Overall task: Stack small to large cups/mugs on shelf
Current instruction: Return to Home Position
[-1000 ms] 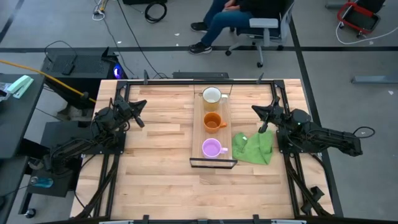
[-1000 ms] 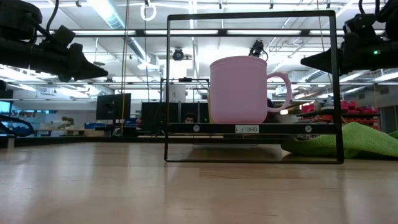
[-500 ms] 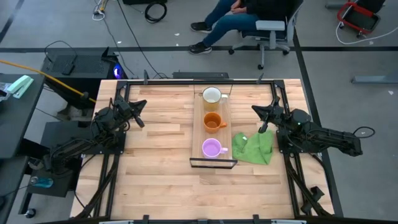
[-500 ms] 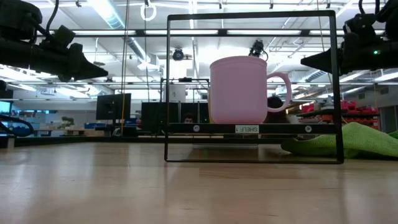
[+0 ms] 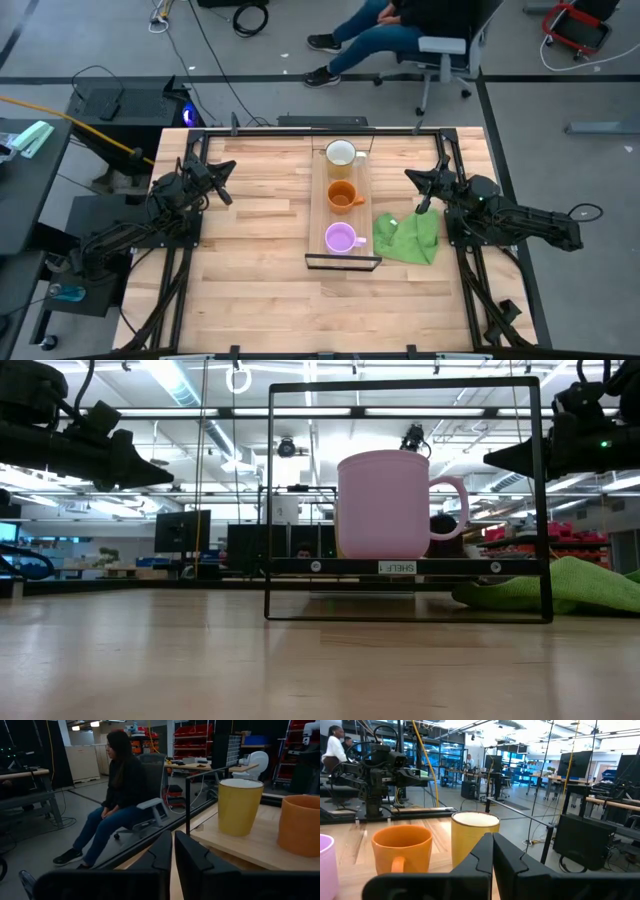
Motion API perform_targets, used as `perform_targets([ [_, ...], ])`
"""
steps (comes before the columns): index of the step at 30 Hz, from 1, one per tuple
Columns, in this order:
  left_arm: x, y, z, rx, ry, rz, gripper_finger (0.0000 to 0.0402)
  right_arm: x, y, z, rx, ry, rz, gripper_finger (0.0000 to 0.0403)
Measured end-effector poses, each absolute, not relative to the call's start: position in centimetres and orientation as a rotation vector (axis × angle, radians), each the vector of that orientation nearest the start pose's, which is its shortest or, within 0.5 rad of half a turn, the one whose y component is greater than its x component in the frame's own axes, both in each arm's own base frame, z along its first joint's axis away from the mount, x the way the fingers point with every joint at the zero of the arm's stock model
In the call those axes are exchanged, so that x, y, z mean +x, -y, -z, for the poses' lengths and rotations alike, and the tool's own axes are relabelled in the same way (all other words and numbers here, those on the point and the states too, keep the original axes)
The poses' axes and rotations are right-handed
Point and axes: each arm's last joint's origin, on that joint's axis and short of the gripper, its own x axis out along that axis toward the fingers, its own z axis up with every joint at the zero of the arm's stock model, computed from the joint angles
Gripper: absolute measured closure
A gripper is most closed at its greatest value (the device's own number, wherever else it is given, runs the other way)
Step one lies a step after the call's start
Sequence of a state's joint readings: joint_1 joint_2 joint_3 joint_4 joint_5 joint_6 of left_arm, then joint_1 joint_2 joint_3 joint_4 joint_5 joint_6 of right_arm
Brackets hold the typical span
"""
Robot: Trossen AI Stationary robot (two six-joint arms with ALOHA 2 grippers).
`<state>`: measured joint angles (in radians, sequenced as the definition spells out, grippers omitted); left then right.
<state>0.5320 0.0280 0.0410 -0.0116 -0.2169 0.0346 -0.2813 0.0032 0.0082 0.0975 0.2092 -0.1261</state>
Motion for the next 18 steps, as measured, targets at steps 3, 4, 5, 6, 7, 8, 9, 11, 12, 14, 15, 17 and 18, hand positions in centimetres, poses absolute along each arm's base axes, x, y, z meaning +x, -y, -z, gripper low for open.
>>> perform_targets([
  [3,7.99,-5.42,-17.42,0.034,-0.011,-0.749,0.0368,9.08,3.25,-17.54,-0.127,0.073,0.496,0.0391],
  [4,7.99,-5.42,-17.42,0.033,-0.012,-0.749,0.0367,9.08,3.25,-17.55,-0.127,0.073,0.496,0.0391],
  [5,7.99,-5.42,-17.42,0.034,-0.012,-0.749,0.0366,9.08,3.25,-17.54,-0.127,0.073,0.496,0.0391],
  [6,7.99,-5.42,-17.42,0.034,-0.012,-0.749,0.0366,9.08,3.25,-17.54,-0.127,0.073,0.496,0.0391],
  [7,7.99,-5.42,-17.42,0.034,-0.012,-0.749,0.0366,9.08,3.25,-17.55,-0.127,0.073,0.496,0.0391],
  [8,7.99,-5.42,-17.42,0.034,-0.012,-0.749,0.0366,9.08,3.25,-17.54,-0.127,0.073,0.496,0.0391],
  [9,7.99,-5.42,-17.42,0.035,-0.012,-0.749,0.0367,9.08,3.25,-17.55,-0.127,0.073,0.496,0.0391],
  [11,7.99,-5.42,-17.42,0.035,-0.012,-0.749,0.0370,9.08,3.25,-17.55,-0.127,0.073,0.496,0.0391],
  [12,7.99,-5.42,-17.42,0.035,-0.012,-0.749,0.0371,9.08,3.25,-17.54,-0.127,0.073,0.496,0.0391],
  [14,7.99,-5.42,-17.42,0.035,-0.012,-0.749,0.0374,9.08,3.25,-17.55,-0.127,0.073,0.496,0.0391],
  [15,7.99,-5.42,-17.42,0.035,-0.012,-0.749,0.0375,9.08,3.25,-17.54,-0.127,0.073,0.496,0.0391],
  [17,7.99,-5.42,-17.42,0.035,-0.012,-0.749,0.0376,9.08,3.25,-17.54,-0.127,0.073,0.496,0.0391],
  [18,7.99,-5.42,-17.42,0.035,-0.012,-0.749,0.0376,9.08,3.25,-17.54,-0.127,0.073,0.496,0.0391],
])
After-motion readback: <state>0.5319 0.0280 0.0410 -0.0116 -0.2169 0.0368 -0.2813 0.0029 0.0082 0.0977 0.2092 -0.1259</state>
